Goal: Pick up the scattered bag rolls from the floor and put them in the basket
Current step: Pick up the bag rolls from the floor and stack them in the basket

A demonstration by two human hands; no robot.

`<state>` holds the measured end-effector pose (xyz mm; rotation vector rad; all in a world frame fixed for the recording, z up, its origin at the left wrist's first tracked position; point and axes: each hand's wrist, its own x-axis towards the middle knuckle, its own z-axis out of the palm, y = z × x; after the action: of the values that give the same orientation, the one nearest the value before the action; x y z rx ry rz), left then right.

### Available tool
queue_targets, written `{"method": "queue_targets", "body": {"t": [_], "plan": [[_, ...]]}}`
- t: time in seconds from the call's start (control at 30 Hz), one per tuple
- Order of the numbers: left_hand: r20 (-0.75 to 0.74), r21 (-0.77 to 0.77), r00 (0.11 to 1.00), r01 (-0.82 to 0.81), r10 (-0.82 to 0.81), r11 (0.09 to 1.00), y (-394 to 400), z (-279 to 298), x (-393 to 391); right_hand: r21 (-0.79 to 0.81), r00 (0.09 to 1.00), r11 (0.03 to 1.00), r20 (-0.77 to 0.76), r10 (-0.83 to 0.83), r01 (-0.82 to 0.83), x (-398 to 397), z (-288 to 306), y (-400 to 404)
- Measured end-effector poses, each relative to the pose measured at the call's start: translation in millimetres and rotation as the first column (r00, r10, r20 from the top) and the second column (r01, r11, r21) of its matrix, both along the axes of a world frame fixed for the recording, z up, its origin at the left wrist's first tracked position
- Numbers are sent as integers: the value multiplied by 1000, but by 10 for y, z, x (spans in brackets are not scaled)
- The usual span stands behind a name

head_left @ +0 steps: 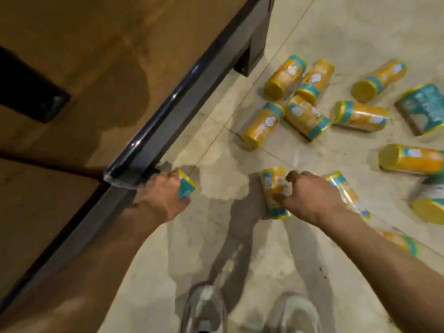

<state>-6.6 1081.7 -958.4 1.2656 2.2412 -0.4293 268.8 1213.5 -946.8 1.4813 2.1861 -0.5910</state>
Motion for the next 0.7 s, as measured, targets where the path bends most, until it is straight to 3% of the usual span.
{"method": "queue_targets", "body": {"t": [0.13,0.33,0.53,0.7], "plan": [[-70,50,997,-9,12,999,-66,-452,-82,52,999,998,-9,-41,42,-71,-449,43],[-175,171,981,117,-87,978,-138,-721,-91,27,985,985,17,-171,170,-255,-723,63],[-127,219,988,114,-88,969,-126,-693,-64,12,993,993,-33,-116,116,-368,-871,2],[-11,125,995,101,-100,987,-2,-573,11,37,1000,999,3,5,-5,-353,-858,-16]]}}
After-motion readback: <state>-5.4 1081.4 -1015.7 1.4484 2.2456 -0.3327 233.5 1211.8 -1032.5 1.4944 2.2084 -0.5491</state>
